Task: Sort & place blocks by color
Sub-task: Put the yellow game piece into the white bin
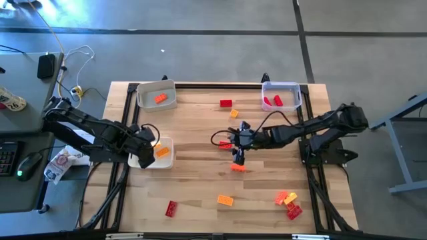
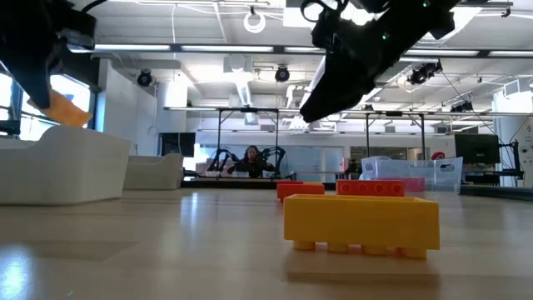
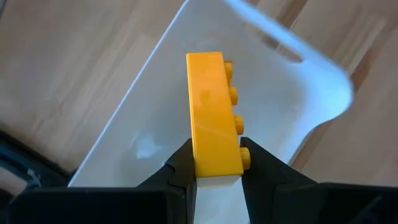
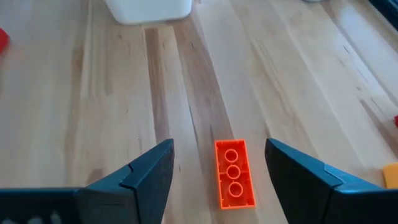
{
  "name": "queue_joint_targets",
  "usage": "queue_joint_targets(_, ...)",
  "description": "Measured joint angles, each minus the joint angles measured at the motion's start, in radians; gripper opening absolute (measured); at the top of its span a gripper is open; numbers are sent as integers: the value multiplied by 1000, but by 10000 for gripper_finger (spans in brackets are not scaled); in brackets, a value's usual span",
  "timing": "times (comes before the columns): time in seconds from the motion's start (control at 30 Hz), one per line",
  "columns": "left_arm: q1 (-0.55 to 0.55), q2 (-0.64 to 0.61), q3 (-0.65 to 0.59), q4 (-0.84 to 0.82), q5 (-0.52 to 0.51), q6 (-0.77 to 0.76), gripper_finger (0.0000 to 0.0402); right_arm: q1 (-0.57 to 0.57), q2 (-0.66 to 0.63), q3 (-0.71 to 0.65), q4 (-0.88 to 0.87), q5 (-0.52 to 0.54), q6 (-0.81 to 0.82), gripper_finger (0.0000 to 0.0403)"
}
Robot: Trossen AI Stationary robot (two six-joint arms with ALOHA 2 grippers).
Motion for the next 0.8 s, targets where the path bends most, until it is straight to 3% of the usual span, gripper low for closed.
queue_joint_targets(0.6, 54, 6, -77, 3, 56, -56, 78, -2, 193, 0, 35, 52, -44, 239)
queue_joint_targets(0.8, 74, 6, -77, 3, 56, -56, 99, -3, 237, 0, 36, 97, -44, 239)
